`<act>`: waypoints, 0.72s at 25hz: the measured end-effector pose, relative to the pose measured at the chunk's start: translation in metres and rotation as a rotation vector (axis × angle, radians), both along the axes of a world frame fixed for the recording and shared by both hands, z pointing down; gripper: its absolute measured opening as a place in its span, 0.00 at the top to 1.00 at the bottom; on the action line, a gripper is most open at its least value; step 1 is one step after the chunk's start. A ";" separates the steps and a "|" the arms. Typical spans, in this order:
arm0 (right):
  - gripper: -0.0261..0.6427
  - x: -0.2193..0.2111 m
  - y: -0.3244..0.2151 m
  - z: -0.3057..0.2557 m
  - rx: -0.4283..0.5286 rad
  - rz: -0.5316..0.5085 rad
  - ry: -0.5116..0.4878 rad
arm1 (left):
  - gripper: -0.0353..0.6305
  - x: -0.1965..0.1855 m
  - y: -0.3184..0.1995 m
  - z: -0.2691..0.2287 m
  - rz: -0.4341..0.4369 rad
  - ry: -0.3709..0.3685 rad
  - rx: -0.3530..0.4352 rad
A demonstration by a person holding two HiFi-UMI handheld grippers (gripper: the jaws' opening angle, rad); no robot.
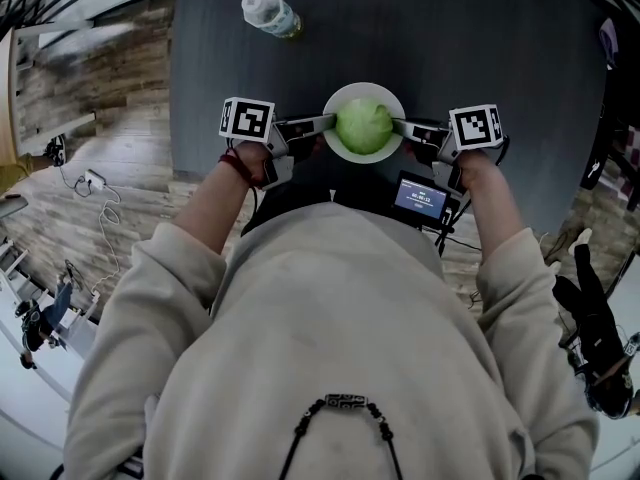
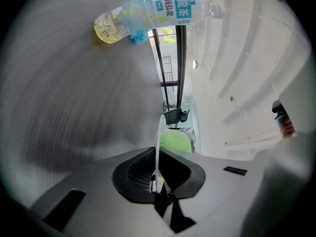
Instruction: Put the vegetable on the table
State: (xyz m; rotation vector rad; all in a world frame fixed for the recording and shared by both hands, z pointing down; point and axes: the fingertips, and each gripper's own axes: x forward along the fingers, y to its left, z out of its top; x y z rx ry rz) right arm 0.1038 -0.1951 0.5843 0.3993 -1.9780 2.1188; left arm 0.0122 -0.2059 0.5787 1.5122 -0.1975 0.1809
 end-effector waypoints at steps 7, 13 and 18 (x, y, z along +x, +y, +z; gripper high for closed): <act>0.92 0.000 0.002 0.023 -0.018 0.001 0.023 | 0.92 -0.002 0.005 0.026 -0.023 -0.038 -0.036; 0.92 -0.004 0.001 0.041 -0.045 0.011 0.039 | 0.92 -0.007 0.004 0.045 -0.030 -0.059 -0.065; 0.92 -0.005 0.000 0.051 -0.071 0.026 0.049 | 0.92 -0.009 0.003 0.053 -0.042 -0.088 -0.080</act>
